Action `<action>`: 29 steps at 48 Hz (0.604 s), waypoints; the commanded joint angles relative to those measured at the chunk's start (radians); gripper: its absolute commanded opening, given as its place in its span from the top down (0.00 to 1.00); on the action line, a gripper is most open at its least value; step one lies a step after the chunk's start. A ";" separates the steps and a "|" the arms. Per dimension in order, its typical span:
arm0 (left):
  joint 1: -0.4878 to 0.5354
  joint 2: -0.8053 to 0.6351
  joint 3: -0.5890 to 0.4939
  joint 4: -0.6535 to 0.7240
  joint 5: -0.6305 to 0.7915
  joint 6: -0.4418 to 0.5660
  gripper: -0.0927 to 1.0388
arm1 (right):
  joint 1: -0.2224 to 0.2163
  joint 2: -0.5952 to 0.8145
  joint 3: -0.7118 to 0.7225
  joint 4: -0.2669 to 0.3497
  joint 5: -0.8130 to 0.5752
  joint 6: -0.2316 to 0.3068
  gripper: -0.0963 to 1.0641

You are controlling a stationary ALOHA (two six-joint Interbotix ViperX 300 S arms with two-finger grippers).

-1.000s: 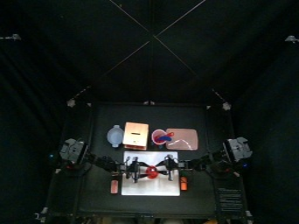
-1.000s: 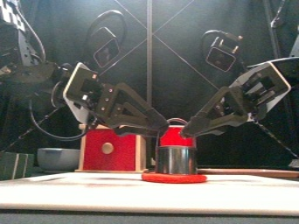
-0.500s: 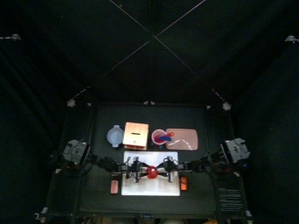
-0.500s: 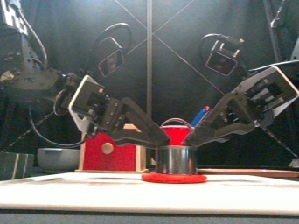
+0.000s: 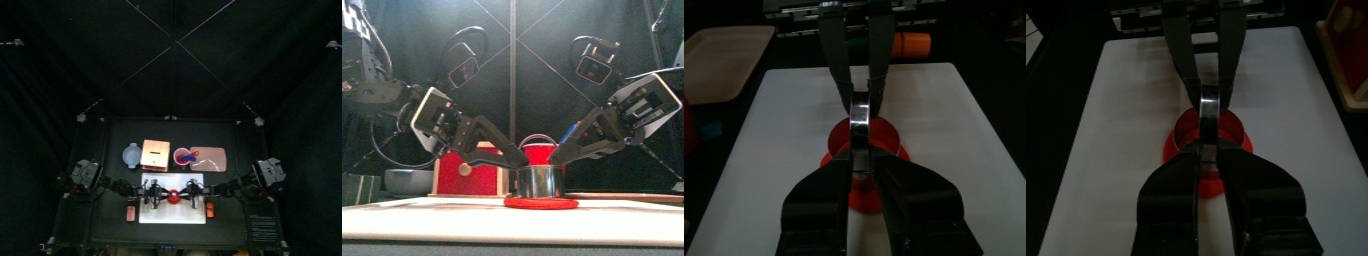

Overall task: Get the cutter from the drawer then cut the dough then place the extra dough in the bowl
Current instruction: Cut the dough

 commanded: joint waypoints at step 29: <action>-0.077 0.098 -0.023 -0.060 0.130 -0.012 0.38 | 0.005 0.077 -0.003 0.133 0.094 -0.002 0.51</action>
